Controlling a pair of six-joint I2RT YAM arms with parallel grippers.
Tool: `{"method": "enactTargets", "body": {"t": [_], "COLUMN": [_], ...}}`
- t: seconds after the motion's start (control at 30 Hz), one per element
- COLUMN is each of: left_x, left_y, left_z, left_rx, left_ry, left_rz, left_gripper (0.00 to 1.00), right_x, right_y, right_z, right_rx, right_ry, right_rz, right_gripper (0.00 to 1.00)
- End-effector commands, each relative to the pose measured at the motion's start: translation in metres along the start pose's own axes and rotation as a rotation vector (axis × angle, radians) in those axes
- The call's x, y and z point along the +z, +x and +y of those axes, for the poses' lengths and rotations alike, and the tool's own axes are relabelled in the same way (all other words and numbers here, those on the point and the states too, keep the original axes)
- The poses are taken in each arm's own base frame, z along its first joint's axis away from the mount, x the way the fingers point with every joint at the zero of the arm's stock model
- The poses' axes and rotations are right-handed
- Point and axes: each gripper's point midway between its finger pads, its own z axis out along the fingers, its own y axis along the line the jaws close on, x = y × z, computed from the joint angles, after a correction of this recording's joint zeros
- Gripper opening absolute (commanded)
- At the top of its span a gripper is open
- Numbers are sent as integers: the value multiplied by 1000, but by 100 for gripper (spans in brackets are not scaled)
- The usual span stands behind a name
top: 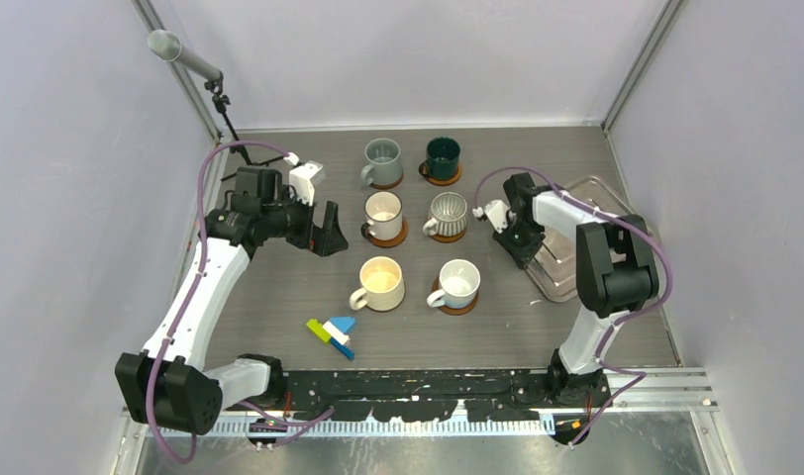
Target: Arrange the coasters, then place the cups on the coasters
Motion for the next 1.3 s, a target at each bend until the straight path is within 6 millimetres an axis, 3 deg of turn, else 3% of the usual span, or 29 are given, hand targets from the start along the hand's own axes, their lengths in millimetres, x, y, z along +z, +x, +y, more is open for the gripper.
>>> {"method": "enactTargets", "body": {"t": [0.0, 0.37, 0.57, 0.83, 1.1, 1.27], "left_x": [-3, -2, -3, -2, 0, 1], "left_y": [-12, -11, -11, -13, -11, -12], "left_z": [-1, 2, 3, 4, 5, 6], "left_rx": [7, -3, -9, -23, -31, -30], "left_ry": [3, -13, -18, -25, -25, -25], "left_rz": [-37, -23, -21, -14, -9, -6], "left_gripper": [100, 100, 100, 100, 100, 100], "right_x": [1, -11, -16, -15, -21, -26], "right_y": [31, 66, 65, 75, 77, 72], "right_z": [25, 17, 15, 12, 3, -1], "right_rx": [-314, -784, -967, -1073, -1030, -998], "right_ry": [-134, -107, -91, -91, -84, -60], "right_rz": [29, 92, 65, 106, 96, 76], "right_gripper": [0, 1, 0, 1, 1, 21]}}
